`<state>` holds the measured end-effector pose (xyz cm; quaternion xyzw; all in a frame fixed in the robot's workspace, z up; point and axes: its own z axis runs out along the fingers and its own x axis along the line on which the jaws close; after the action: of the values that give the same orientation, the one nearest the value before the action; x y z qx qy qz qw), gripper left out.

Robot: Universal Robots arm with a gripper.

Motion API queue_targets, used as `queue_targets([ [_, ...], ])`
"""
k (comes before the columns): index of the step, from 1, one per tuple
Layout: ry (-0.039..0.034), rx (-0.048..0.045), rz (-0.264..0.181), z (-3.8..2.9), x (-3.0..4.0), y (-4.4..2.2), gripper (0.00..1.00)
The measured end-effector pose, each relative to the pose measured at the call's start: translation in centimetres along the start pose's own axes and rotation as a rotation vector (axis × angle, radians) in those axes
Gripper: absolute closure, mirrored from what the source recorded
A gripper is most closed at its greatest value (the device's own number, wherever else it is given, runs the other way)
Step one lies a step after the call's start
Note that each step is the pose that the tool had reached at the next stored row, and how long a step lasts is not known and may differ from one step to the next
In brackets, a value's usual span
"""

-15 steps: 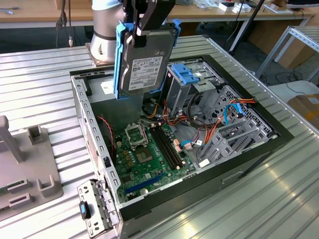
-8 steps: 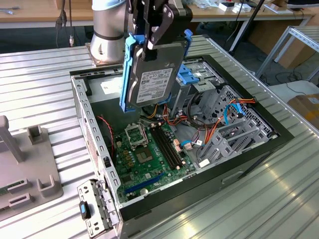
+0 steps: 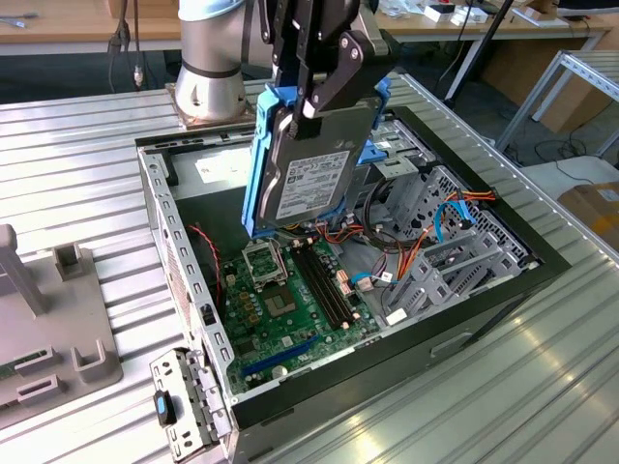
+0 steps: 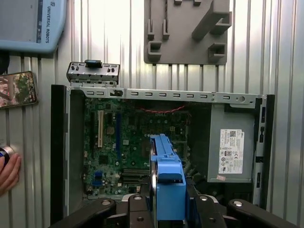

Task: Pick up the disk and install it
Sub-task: 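Pick up the disk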

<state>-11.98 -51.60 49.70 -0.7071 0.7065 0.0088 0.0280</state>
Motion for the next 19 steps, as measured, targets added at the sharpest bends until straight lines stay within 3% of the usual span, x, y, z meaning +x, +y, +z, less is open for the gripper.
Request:
queue_targets([
  [5,0.0,0.0,0.0,0.04,-0.07,-0.83,0.63],
  [9,-0.0001,0.0,0.0,0.13,-0.07,-2.51,0.63],
  [13,0.0001,0.0,0.0,0.22,-0.06,-4.62,0.63],
  [17,0.0001,0.0,0.0,0.27,-0.06,-5.85,0.63],
  [19,0.0001,0.0,0.0,0.32,-0.05,-6.94,0.63],
])
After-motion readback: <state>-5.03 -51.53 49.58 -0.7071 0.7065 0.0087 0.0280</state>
